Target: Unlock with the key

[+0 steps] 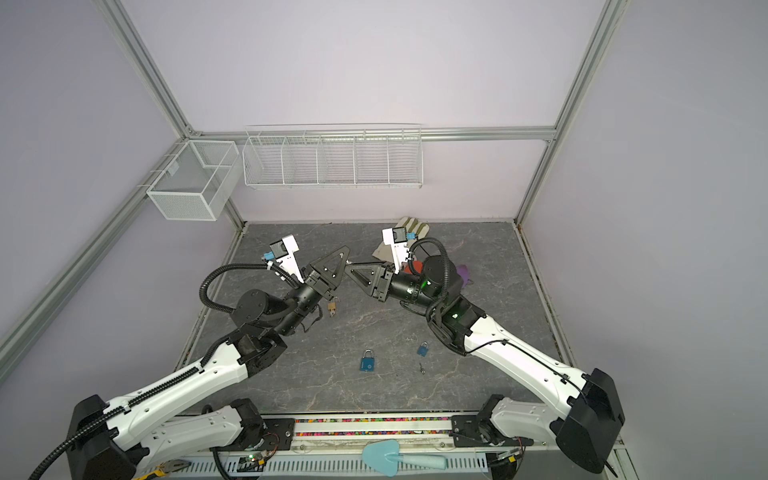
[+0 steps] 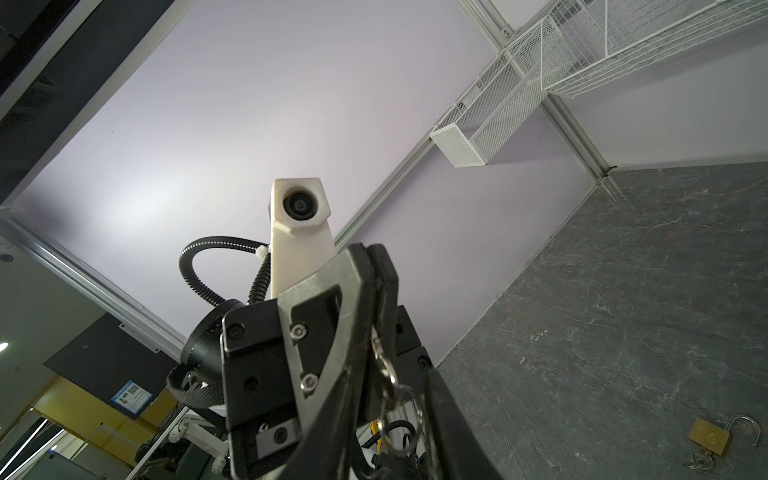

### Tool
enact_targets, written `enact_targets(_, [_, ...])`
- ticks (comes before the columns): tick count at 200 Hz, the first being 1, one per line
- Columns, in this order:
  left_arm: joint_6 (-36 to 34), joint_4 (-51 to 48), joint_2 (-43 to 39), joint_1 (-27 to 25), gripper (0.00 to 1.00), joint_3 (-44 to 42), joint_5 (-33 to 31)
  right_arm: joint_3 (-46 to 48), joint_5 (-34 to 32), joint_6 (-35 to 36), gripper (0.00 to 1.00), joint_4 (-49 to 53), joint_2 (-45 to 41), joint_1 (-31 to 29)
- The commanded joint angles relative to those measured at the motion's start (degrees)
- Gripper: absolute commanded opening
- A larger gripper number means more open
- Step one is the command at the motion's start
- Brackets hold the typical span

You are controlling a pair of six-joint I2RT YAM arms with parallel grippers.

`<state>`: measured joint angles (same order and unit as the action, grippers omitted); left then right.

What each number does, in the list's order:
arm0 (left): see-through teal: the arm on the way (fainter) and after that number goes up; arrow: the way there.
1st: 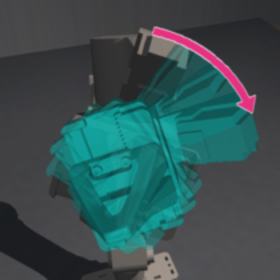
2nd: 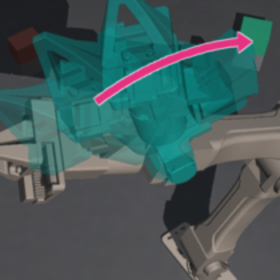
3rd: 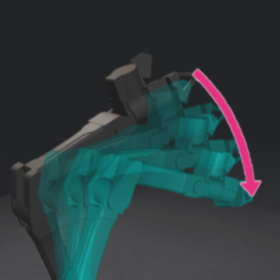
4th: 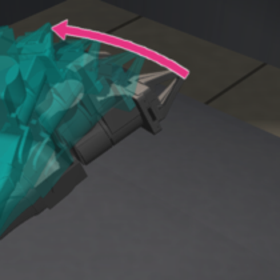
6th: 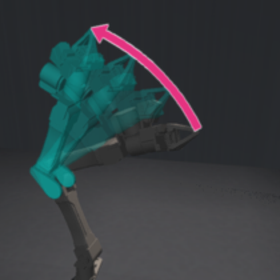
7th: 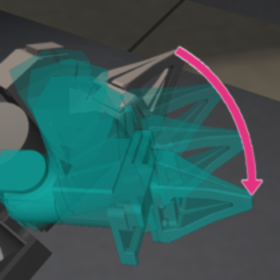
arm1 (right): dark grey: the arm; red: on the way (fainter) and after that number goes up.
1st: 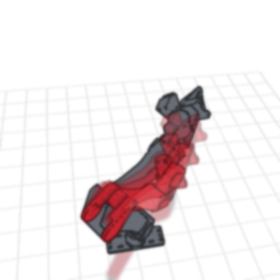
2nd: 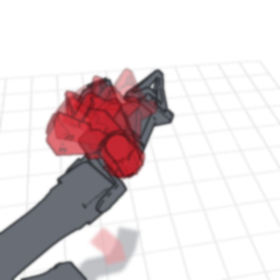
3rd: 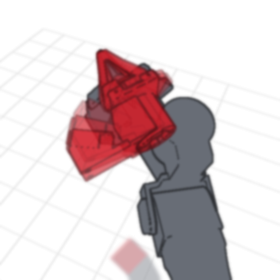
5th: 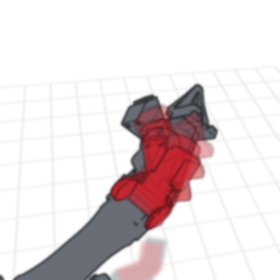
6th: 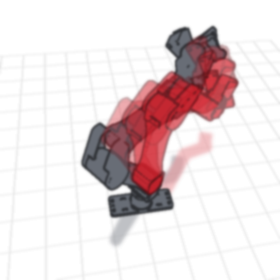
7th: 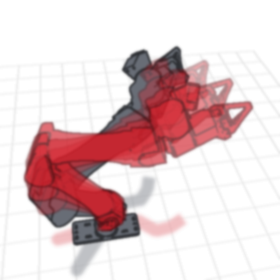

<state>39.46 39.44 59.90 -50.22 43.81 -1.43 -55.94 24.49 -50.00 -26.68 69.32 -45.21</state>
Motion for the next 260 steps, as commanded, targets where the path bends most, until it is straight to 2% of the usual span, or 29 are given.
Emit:
enact_targets(1, [0.56, 1.81, 0.12, -0.49, 0.00, 0.77, 0.81, -0.84, 1.26, -0.57, 0.29, -3.55, 0.48, 0.56])
enact_targets(83, [0.89, 1.80, 0.47, -1.29, 0.00, 0.93, 1.02, -1.54, 3.33, -1.01, 0.20, -5.95, 1.51, 0.78])
enact_targets(100, [1.01, 1.78, 0.64, -1.38, 0.00, 0.92, 1.12, -1.54, 3.55, -0.91, 0.14, -6.19, 1.61, 0.77])
enact_targets(109, [1.00, 1.81, 0.61, -1.42, 0.00, 0.97, 1.04, -1.47, 3.42, -0.91, 0.08, -6.12, 1.52, 0.77])
enact_targets(172, [0.37, 0.01, -0.61, -1.47, 0.00, 1.56, 0.62, -1.46, 3.15, 1.31, 0.06, -2.64, 0.34, 1.35])
enact_targets(178, [0.13, -0.73, -0.95, -1.49, 0.06, 1.81, 0.41, -1.45, 3.06, 1.81, 0.06, -1.91, 0.14, 1.38])
enact_targets(193, [-0.68, -2.85, -1.99, -1.46, 0.29, 2.26, -0.49, -1.30, 2.84, 2.89, 0.06, 0.03, -0.47, 1.59])
enact_targets(202, [-1.22, -4.55, -2.96, -1.46, 0.37, 2.43, -1.39, -1.36, 2.69, 3.88, 0.06, 1.80, -0.93, 1.70])
enact_targets(236, [-2.70, -9.11, -7.15, -1.46, 0.42, 1.63, -5.38, -1.22, 2.15, 7.68, 0.06, 8.09, -2.55, 1.81])
enact_targets(260, [-3.83, -15.72, -9.95, -1.46, 0.42, 2.28, -7.85, -1.12, 1.31, 10.59, 0.06, 13.11, -4.32, 1.94])
